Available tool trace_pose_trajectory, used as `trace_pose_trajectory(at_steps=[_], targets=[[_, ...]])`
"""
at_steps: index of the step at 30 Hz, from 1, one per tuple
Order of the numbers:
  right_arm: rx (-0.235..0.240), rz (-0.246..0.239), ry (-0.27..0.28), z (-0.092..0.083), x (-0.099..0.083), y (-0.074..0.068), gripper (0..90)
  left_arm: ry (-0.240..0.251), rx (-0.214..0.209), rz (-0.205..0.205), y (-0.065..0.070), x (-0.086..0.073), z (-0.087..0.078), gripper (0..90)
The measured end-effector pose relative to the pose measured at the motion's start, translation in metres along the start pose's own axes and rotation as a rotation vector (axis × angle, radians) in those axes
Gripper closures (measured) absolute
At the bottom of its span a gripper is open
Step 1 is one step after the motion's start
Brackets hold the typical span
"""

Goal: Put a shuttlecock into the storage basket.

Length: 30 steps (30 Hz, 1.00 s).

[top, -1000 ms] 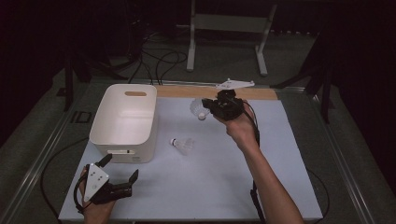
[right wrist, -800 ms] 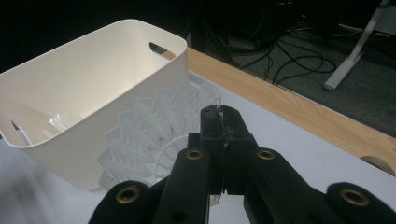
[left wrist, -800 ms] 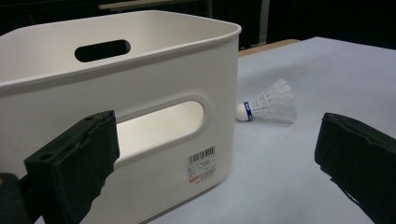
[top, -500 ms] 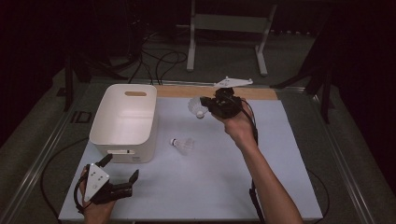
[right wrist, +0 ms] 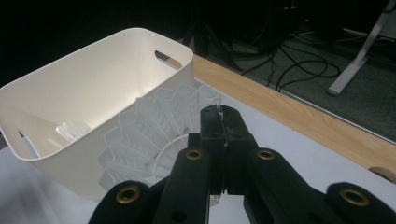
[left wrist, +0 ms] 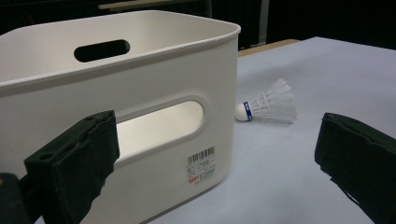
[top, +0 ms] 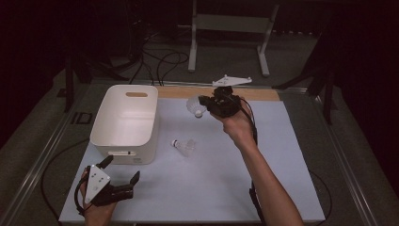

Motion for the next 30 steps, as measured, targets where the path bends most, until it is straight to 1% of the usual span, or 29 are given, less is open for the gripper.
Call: trace_pose_trajectory(at_steps=[7, 22, 30], targets=[[0.009, 0.003, 0.004, 0.003, 0.001, -0.002, 89.6, 0.0, 0.0, 0.0, 0.0, 0.0, 0.0, 0.4], [0.008, 0.011, 0.015, 0.006, 0.006, -0.006, 89.7, 0.001, 0.001, -0.001, -0.001, 0.0, 0.0, 0.3], [0.014, 0.003, 0.023, 0.007, 0.01, -0.01, 89.7, 0.001, 0.0, -0.001, 0.0, 0.0, 0.0, 0.4]])
Point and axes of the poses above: each handheld gripper's, and its own axes: z roughly forward along the jaws, x roughly out of its top, y roughly to its right, the point moved 10 cm from there along z, roughly forward along the jaws, and after that the axes turned 2 degrees about -z, right-handed, at the moved point
